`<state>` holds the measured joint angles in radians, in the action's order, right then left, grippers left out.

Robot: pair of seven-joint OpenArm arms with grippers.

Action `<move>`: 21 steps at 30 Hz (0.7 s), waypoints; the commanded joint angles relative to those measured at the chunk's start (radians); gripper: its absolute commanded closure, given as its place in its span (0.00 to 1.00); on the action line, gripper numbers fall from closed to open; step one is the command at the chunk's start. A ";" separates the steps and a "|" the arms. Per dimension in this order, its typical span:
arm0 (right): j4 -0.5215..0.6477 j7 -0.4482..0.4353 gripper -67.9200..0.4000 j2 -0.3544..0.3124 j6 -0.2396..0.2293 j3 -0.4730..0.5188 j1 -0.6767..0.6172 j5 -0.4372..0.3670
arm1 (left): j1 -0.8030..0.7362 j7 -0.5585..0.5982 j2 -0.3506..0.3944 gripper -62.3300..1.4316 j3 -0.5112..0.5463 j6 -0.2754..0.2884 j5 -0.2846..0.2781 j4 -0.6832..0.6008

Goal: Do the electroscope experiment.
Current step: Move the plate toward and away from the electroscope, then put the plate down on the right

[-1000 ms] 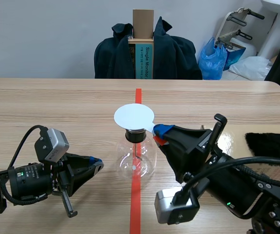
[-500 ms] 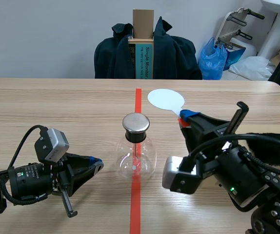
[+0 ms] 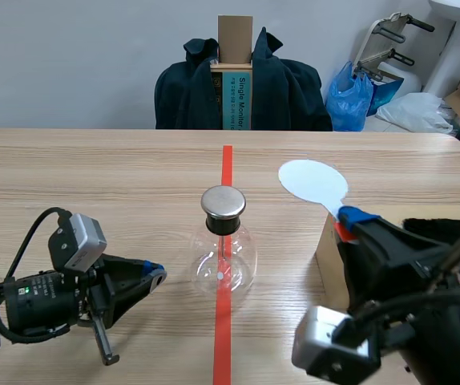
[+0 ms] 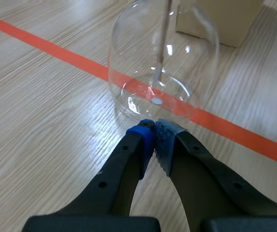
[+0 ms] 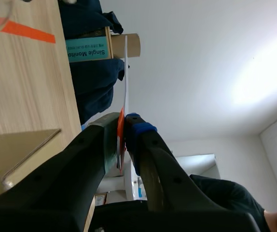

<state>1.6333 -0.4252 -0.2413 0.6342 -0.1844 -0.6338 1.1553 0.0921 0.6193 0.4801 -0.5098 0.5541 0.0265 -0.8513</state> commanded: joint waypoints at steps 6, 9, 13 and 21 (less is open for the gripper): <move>0.004 0.021 0.98 -0.052 0.041 0.077 -0.100 -0.011 | -0.181 0.016 0.123 0.93 0.094 0.017 -0.057 -0.261; -0.010 0.048 0.98 -0.051 0.040 0.099 -0.112 -0.034 | -0.285 0.011 0.180 0.93 0.148 0.017 -0.106 -0.383; -0.051 0.075 0.98 -0.042 0.039 0.110 -0.100 -0.048 | -0.433 0.005 0.247 0.90 0.243 0.017 -0.143 -0.526; -0.173 0.080 0.98 -0.030 0.039 0.114 -0.031 -0.048 | -0.675 -0.035 0.271 0.00 0.462 0.017 -0.150 -0.700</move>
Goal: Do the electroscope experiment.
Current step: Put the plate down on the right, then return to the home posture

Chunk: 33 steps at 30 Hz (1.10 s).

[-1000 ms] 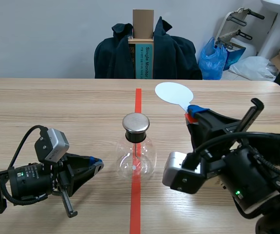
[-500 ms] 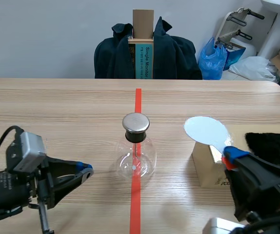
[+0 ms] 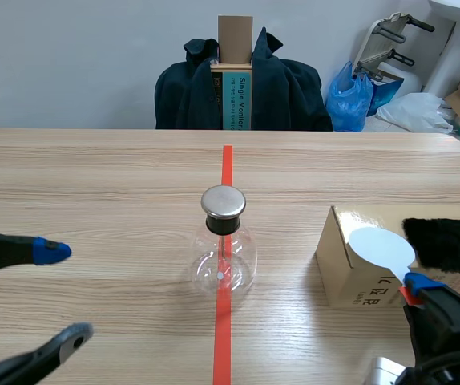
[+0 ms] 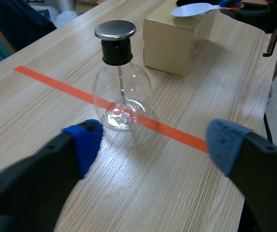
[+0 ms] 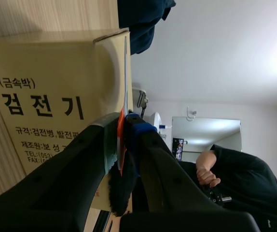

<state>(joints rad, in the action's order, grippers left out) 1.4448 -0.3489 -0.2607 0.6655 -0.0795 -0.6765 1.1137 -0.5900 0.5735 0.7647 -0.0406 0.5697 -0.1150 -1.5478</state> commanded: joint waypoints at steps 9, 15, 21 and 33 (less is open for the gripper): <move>-0.048 0.029 0.98 -0.010 0.008 0.009 0.048 -0.007 | -0.061 0.006 -0.016 0.00 0.080 0.009 -0.010 -0.045; -0.050 0.029 0.75 -0.010 0.008 0.008 0.051 -0.023 | -0.064 0.005 -0.016 0.00 0.097 0.031 -0.025 -0.045; -0.050 0.029 0.24 -0.010 0.008 0.008 0.049 -0.025 | -0.064 0.005 -0.016 0.00 0.097 0.051 -0.025 -0.045; -0.047 -0.062 0.02 -0.014 -0.027 0.007 -0.035 -0.381 | -0.064 -0.036 -0.016 0.00 0.098 0.054 -0.033 -0.045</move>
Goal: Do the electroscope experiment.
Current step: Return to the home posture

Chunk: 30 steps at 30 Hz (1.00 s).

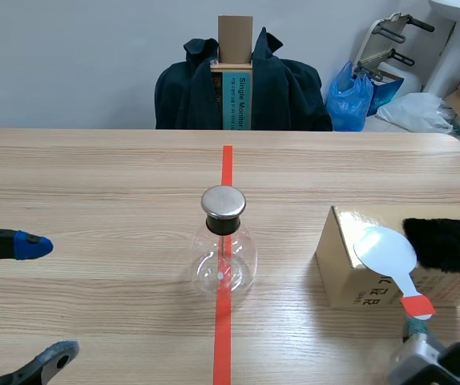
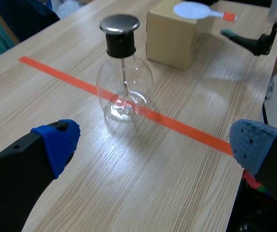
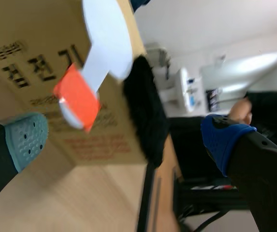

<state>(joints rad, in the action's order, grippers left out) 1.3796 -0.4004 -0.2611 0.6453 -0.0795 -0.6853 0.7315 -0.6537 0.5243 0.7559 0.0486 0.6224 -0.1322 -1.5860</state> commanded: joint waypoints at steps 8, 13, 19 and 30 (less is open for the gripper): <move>0.073 0.012 0.02 -0.044 -0.132 0.019 -0.224 -0.102 | 0.000 -0.003 -0.008 0.00 0.010 0.002 -0.033 -0.006; 0.213 -0.141 0.02 -0.147 -0.311 0.071 -0.309 -0.229 | 0.000 -0.006 -0.008 0.00 0.010 0.002 -0.033 -0.006; 0.449 -0.225 0.02 -0.242 -0.551 0.205 -0.389 -0.598 | 0.000 -0.006 -0.008 0.00 0.010 0.002 -0.041 -0.006; 0.587 -0.213 0.00 -0.324 -0.993 0.485 -0.360 -0.979 | 0.000 -0.005 -0.010 0.00 0.010 0.002 -0.054 -0.006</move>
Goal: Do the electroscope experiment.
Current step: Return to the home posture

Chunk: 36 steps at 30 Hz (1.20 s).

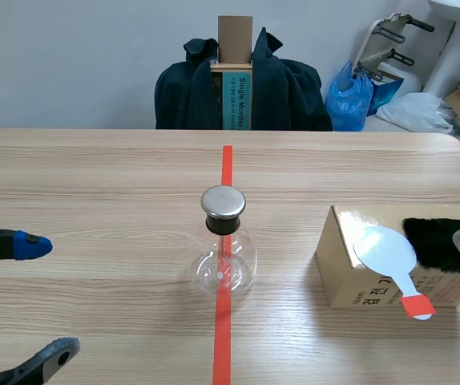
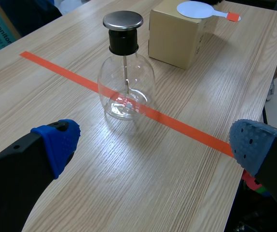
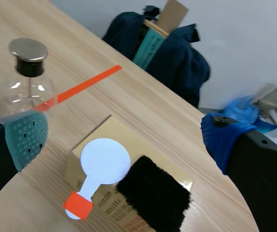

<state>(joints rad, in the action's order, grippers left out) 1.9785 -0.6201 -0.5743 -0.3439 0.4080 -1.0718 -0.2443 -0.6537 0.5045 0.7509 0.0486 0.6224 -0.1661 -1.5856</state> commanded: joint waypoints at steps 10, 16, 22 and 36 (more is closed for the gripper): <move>-0.012 0.343 0.00 -0.013 -0.123 -0.041 0.273 -0.086 | 0.000 0.019 -0.006 0.00 0.010 0.001 -0.045 -0.007; -0.012 0.481 0.00 -0.012 -0.128 -0.184 0.386 -0.082 | 0.003 0.023 -0.008 0.00 0.010 0.001 -0.064 -0.007; -0.012 0.546 0.00 -0.012 -0.124 -0.321 0.396 -0.073 | 0.006 0.022 -0.008 0.00 0.014 -0.030 -0.080 -0.007; -0.012 0.536 0.00 0.004 -0.064 -0.487 0.396 -0.071 | 0.006 0.023 -0.022 0.00 0.042 -0.037 -0.082 -0.007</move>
<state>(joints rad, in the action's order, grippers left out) 1.9625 -0.0631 -0.5648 -0.4072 -0.0937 -0.6765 -0.3038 -0.6510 0.5087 0.7315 0.0883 0.5808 -0.2363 -1.5856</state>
